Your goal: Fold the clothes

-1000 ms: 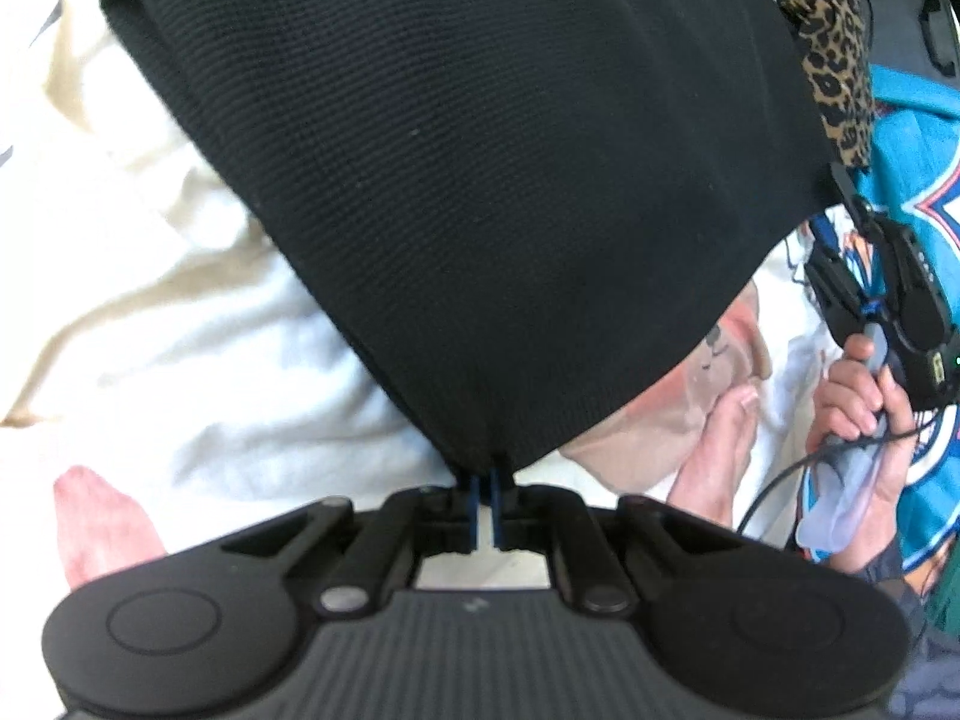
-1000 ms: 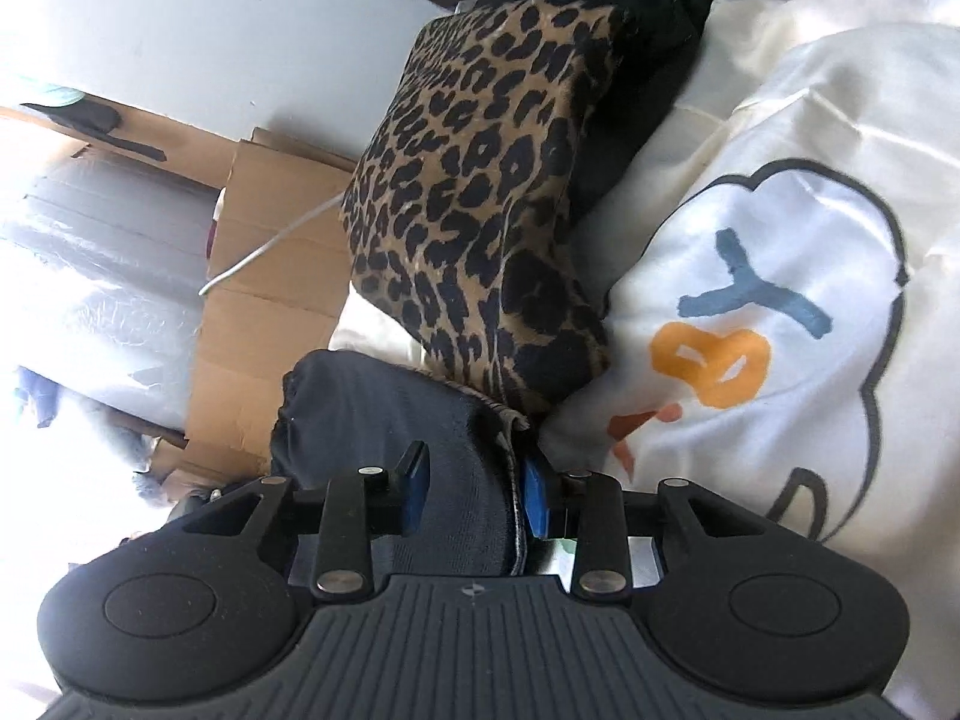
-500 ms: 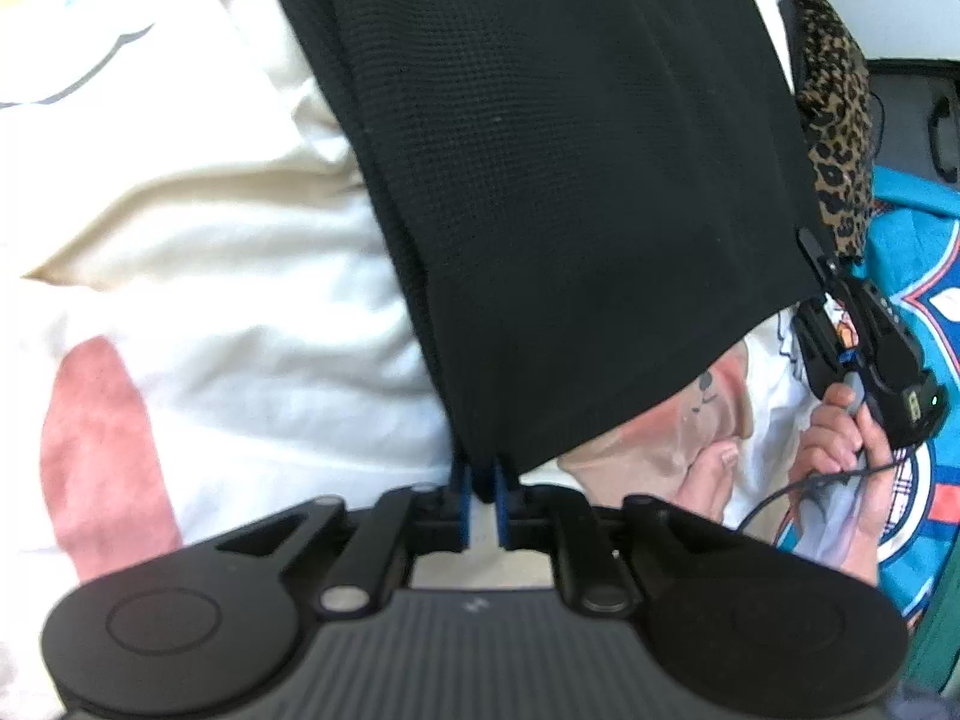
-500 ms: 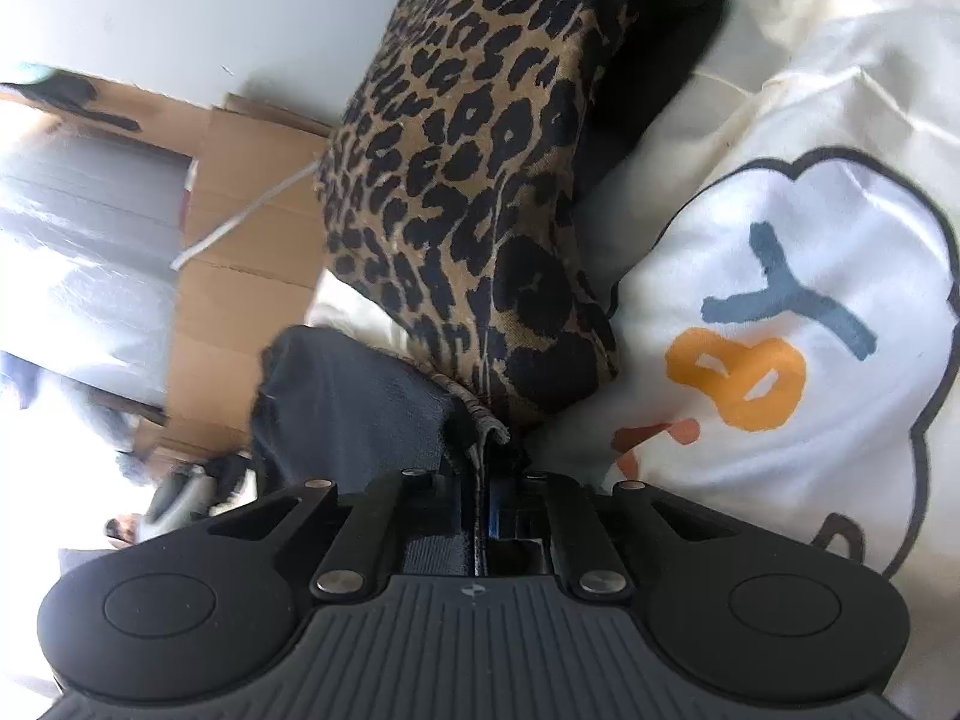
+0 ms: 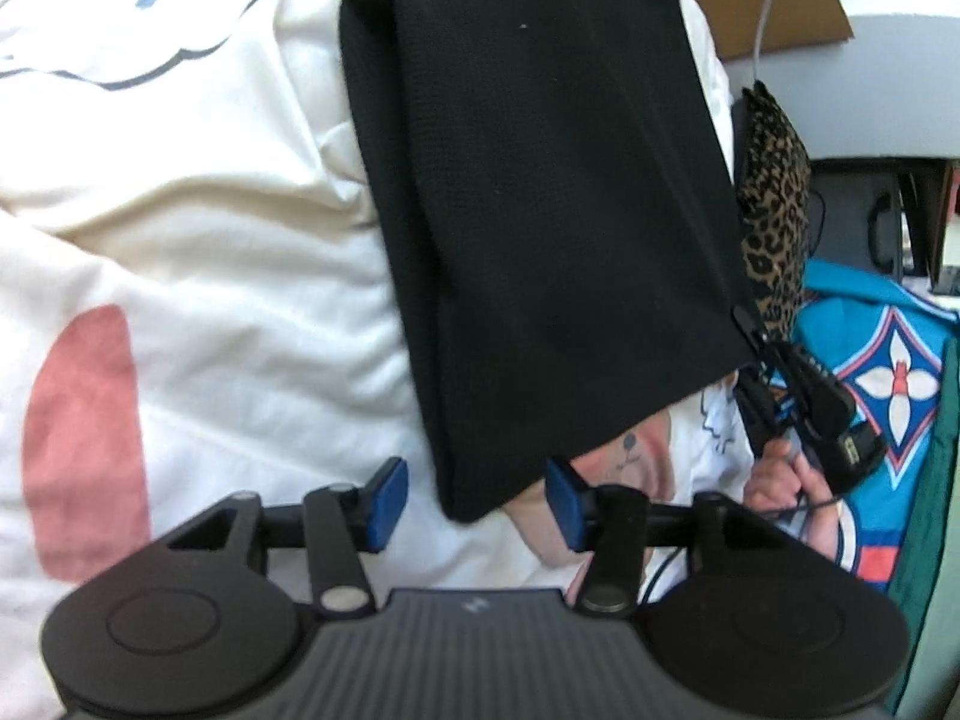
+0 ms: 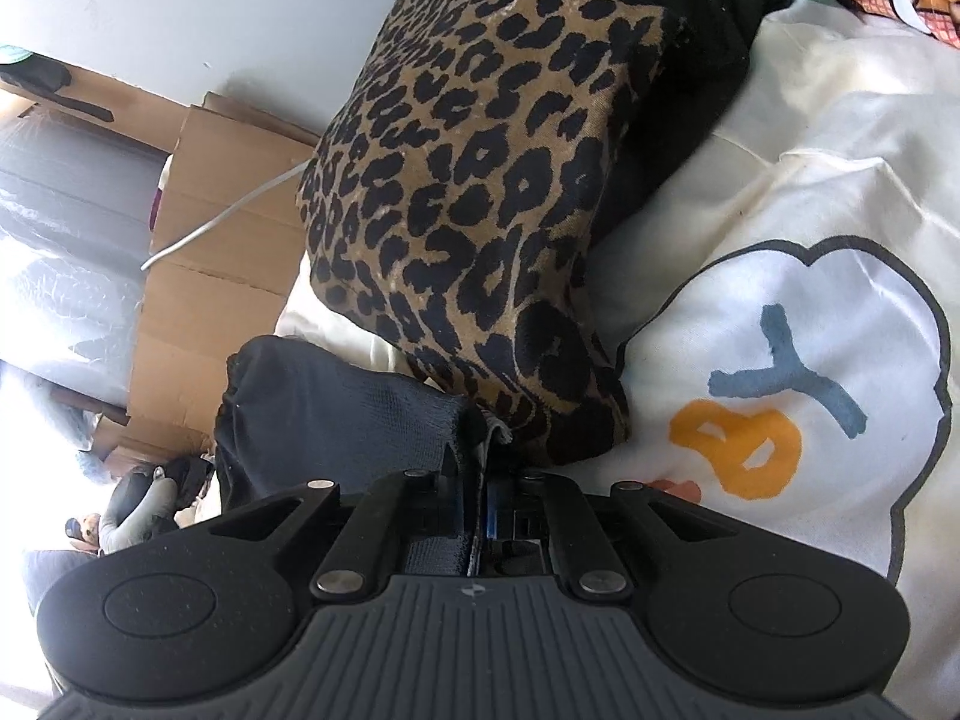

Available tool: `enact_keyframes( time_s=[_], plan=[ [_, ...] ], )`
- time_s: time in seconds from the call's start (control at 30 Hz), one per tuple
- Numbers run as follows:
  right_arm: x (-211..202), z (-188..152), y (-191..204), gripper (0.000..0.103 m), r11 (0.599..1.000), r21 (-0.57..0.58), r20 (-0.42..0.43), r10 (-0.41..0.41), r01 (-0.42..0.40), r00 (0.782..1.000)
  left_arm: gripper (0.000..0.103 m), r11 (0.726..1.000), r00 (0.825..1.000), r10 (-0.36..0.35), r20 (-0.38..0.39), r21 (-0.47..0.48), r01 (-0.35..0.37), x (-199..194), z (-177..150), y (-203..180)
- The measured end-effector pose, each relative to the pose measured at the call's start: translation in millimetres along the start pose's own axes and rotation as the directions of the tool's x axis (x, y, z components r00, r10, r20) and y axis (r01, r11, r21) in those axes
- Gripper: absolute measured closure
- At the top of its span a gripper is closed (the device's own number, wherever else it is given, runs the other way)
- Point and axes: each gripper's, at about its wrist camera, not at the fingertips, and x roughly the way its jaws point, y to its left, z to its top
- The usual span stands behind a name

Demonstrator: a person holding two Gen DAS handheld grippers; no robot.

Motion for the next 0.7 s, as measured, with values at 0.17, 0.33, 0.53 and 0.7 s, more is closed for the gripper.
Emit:
enact_keyframes(
  time_s=[0.17, 0.33, 0.53, 0.7],
  plan=[
    [2, 1, -2, 0.098, 1.000, 0.000, -0.012, -0.004, 0.004, 1.000, 0.050, 0.998, 0.998, -0.051, 0.039, -0.041, 0.052, 9, -3, 10],
    [5, 2, -4, 0.098, 1.000, 0.013, -0.020, -0.007, 0.007, 1.000, 0.050, 0.991, 0.990, -0.116, 0.084, -0.063, 0.121, 21, -9, 13],
    [4, 3, -9, 0.098, 1.000, 0.023, -0.029, 0.003, -0.002, 1.000, 0.050, 0.972, 0.974, -0.198, 0.112, -0.102, 0.210, 23, -7, 19],
    [4, 4, -9, 0.097, 1.000, 0.013, -0.039, 0.000, 0.001, 0.999, 0.051, 0.961, 0.963, -0.241, 0.116, -0.111, 0.254, 17, -5, 25]
  ],
)
